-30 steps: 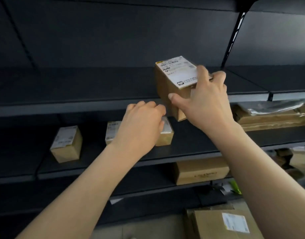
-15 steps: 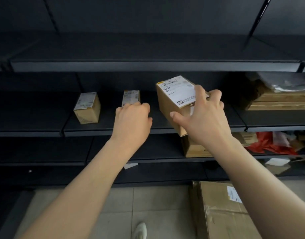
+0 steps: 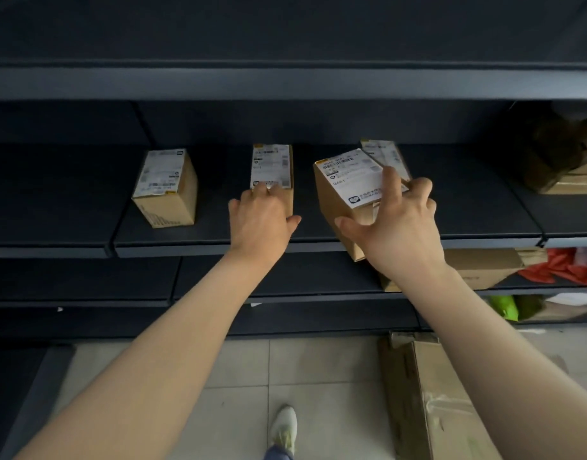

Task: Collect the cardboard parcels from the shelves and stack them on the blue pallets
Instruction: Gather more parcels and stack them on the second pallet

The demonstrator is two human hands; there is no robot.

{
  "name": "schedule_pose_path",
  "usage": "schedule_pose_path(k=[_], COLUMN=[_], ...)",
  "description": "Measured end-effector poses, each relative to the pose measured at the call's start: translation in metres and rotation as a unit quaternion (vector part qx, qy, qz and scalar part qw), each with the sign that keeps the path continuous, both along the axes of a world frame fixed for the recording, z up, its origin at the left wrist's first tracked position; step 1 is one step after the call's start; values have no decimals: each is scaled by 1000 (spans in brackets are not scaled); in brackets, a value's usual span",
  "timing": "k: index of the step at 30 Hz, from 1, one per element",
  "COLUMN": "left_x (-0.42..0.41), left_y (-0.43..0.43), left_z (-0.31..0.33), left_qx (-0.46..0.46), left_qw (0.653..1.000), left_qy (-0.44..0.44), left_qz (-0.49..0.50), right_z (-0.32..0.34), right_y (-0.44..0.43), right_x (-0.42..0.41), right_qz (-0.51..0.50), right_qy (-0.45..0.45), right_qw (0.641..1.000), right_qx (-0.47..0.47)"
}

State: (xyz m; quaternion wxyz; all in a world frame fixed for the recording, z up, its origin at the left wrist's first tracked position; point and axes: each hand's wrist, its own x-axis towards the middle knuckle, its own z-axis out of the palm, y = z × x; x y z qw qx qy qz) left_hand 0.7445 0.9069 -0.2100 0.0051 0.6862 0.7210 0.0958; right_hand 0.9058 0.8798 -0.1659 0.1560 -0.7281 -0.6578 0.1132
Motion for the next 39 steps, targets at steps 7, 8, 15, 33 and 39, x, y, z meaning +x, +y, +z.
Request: schedule_pose_path(k=[7,8,15,33,39], left_x=[-5,-6,-4,-21,-24], left_y=[57,63,95,1,-91], left_z=[-31,-35,-59,-19,14], left_qx=[-31,-44,-89,-32,24], left_qw=[996,994,978,978,974], left_qy=[-6,-10,-93,-117,-72], left_qz=[78,95,166,168,215], right_z=[-20,-23,-31,-16,9], right_y=[35,39,54,8,-52], right_x=[-9,-10,-9,-34,-38], right_qz=[-17,-18,-16,52,118], right_qy=[-10,-10,-7,-12,-11], right_qw=[1000,1000,1000,998,993], right_qx=[1,-3,-11,-31,-16])
